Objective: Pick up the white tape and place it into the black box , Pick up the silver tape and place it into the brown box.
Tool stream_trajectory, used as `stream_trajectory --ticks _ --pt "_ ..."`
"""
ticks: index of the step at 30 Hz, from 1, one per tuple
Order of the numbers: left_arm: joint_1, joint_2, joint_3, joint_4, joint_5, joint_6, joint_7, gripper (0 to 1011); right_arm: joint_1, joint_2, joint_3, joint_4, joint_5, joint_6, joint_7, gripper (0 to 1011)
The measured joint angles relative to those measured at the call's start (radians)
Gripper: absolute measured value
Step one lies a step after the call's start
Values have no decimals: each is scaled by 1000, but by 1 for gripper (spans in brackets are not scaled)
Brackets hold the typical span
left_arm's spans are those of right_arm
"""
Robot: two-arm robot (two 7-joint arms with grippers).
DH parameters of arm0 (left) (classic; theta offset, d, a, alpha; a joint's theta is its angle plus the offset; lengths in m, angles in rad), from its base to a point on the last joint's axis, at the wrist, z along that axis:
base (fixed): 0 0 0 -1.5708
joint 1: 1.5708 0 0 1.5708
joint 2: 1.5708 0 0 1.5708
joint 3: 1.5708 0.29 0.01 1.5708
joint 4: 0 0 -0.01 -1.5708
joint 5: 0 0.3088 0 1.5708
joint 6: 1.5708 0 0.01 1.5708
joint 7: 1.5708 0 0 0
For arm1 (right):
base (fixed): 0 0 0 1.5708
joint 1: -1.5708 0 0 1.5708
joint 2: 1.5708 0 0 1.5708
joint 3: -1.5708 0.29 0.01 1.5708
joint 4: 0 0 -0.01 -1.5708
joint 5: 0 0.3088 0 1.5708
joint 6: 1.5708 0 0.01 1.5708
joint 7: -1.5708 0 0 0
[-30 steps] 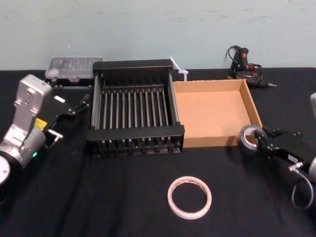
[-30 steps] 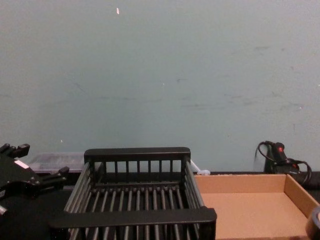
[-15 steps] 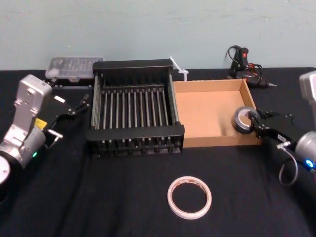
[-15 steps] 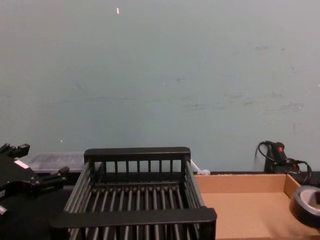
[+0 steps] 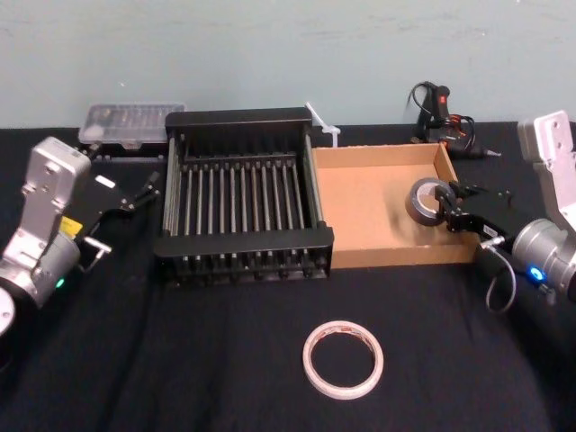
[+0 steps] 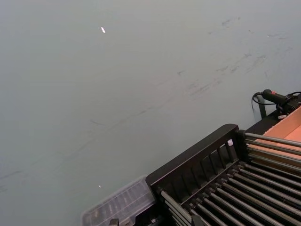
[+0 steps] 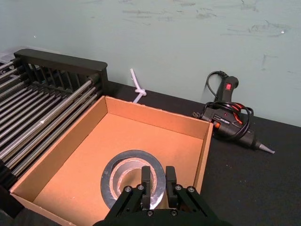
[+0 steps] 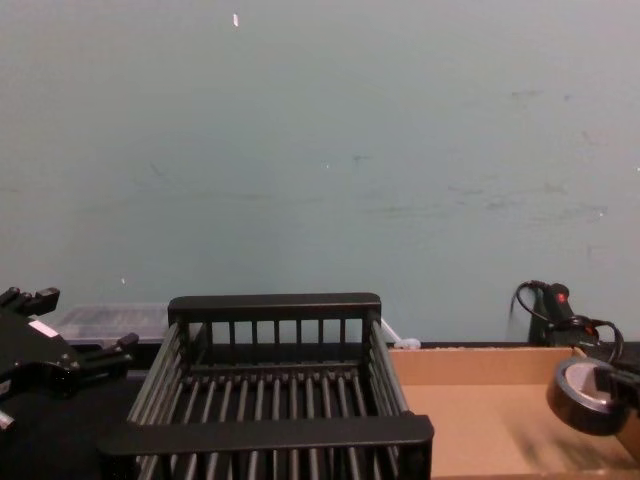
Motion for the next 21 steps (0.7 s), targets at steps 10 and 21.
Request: stream_trajectory --ticks 10,21 --pt "0 0 0 0 0 0 0 1001 12 -10 -4 14 -14 -7 3 199" --pt "0 0 0 0 0 0 0 1001 10 -8 -3 11 -12 -5 3 237"
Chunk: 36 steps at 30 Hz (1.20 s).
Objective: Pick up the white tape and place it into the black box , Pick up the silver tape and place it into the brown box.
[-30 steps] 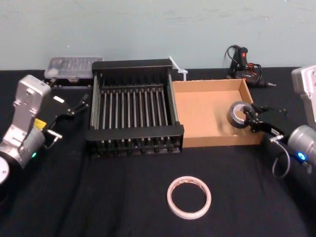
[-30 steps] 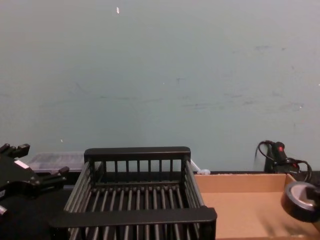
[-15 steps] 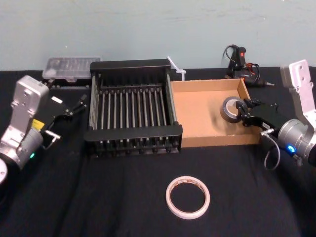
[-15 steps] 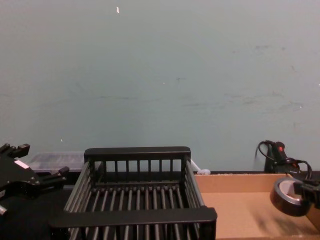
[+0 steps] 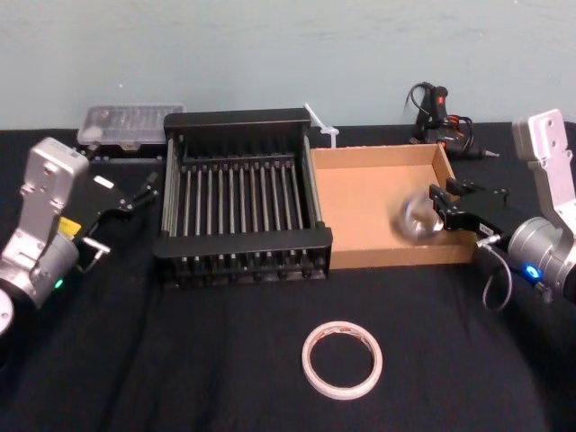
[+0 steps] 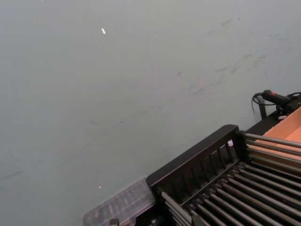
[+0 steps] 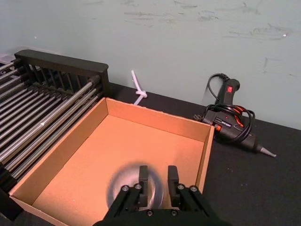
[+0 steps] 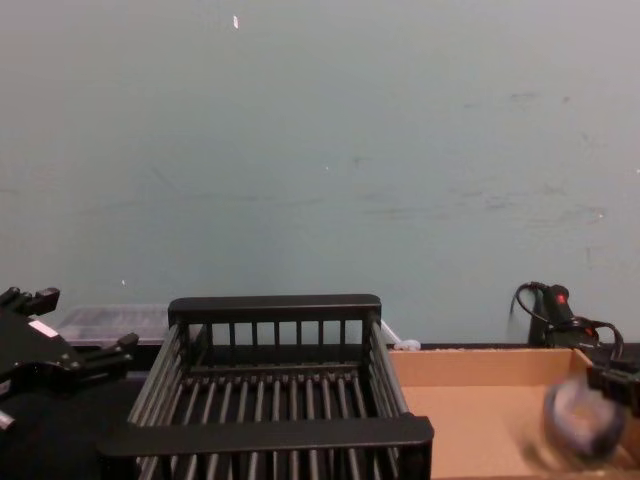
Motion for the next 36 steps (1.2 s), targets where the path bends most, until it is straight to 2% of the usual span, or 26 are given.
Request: stream_trajectory --ticks 11,14,15,18,21,24,26,30,36 --pt "0 0 0 0 0 0 0 1001 -1 1 1 -1 2 1 0 568" --pt "0 0 0 0 0 0 0 1001 -1 1 1 -1 2 1 0 706" --pt "0 0 0 0 0 0 0 1001 -1 1 1 -2 2 1 0 706" --pt "0 0 0 0 0 0 0 1001 -1 1 1 -2 3 2 0 820" --pt "0 0 0 0 0 0 0 1001 -2 1 1 -2 3 2 0 872" --pt "0 0 0 0 0 0 0 1001 -2 1 1 -2 3 2 0 969" --pt "0 0 0 0 0 0 0 1001 -2 1 1 -2 3 2 0 1002" --pt "0 0 0 0 0 0 0 1001 -7 3 3 -10 3 2 5 1002" --pt "0 0 0 0 0 0 0 1001 -42 17 21 -73 16 16 17 1002"
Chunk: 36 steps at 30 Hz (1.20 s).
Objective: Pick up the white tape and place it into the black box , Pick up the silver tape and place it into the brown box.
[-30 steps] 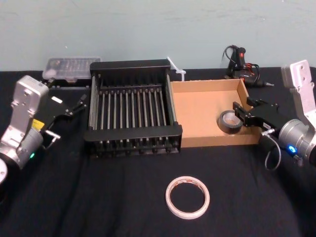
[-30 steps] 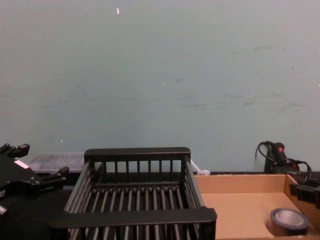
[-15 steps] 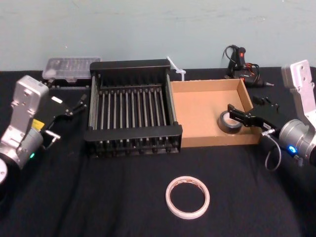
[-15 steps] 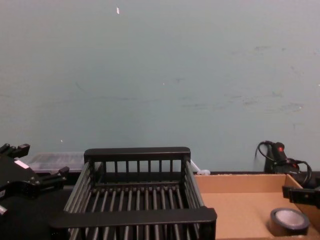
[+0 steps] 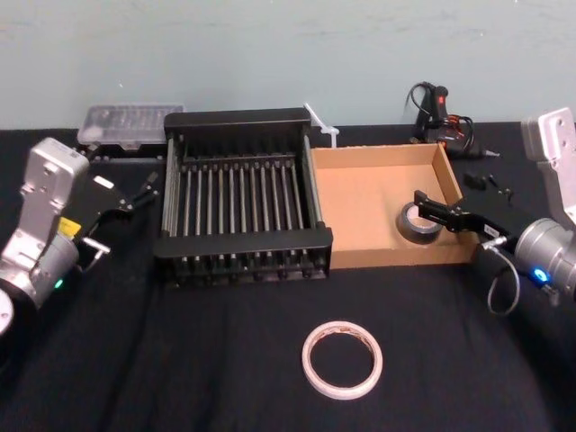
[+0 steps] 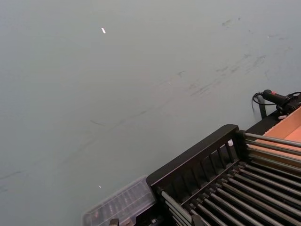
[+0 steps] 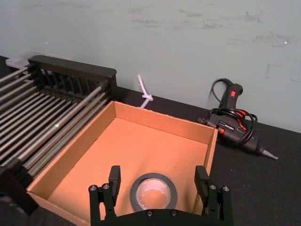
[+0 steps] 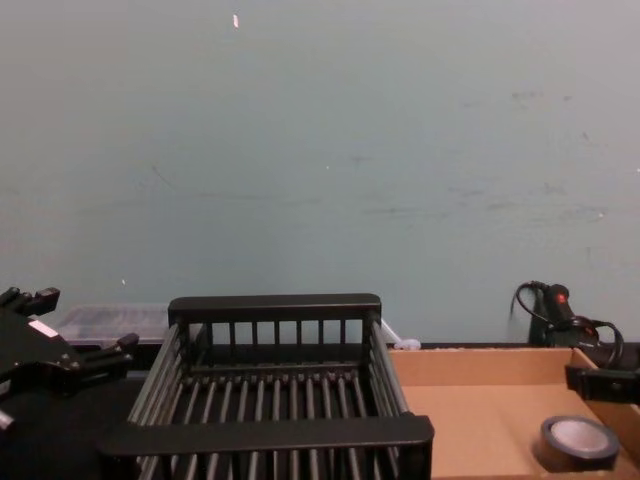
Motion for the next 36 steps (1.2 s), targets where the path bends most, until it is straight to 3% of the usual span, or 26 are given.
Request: stream_trajectory --ticks 7,15,23,36 --pt "0 0 0 0 0 0 0 1001 -54 25 15 -81 25 34 13 1003" --pt "0 0 0 0 0 0 0 1001 -136 81 14 -187 61 75 47 1002" --pt "0 0 0 0 0 0 0 1001 -197 151 -20 -262 85 83 99 1002" --pt "0 0 0 0 0 0 0 1001 -208 224 -100 -291 86 63 161 1003"
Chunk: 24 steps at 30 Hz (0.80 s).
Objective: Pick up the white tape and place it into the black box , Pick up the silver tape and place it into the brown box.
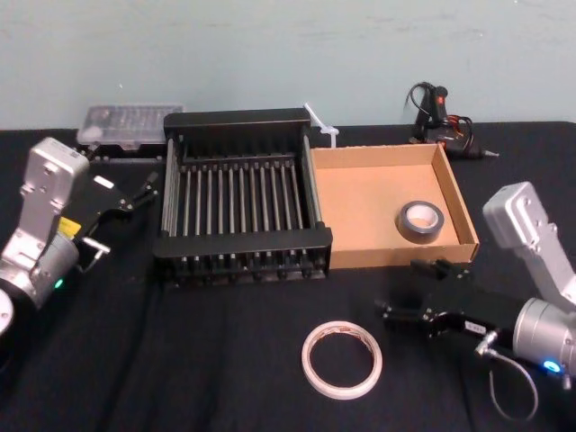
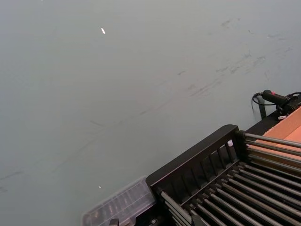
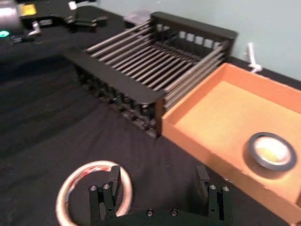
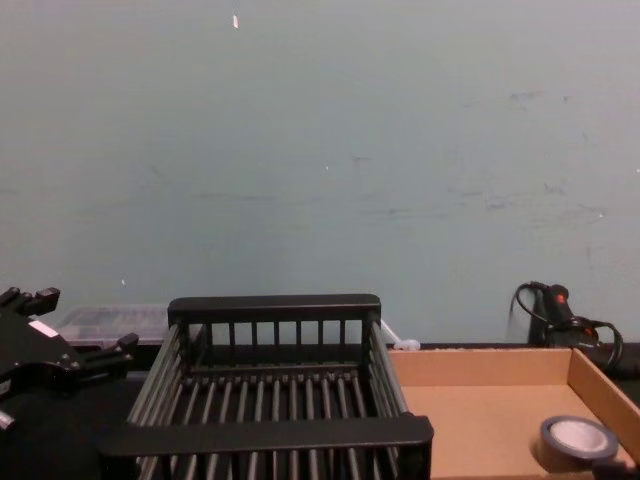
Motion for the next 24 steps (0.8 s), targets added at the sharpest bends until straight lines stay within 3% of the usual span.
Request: stream_trajectory --ticks 12,24 --pt "0 0 0 0 0 0 0 1001 39 38 -83 13 -18 -8 38 1002" --pt "0 0 0 0 0 0 0 1001 87 26 -148 64 -53 -4 38 1003"
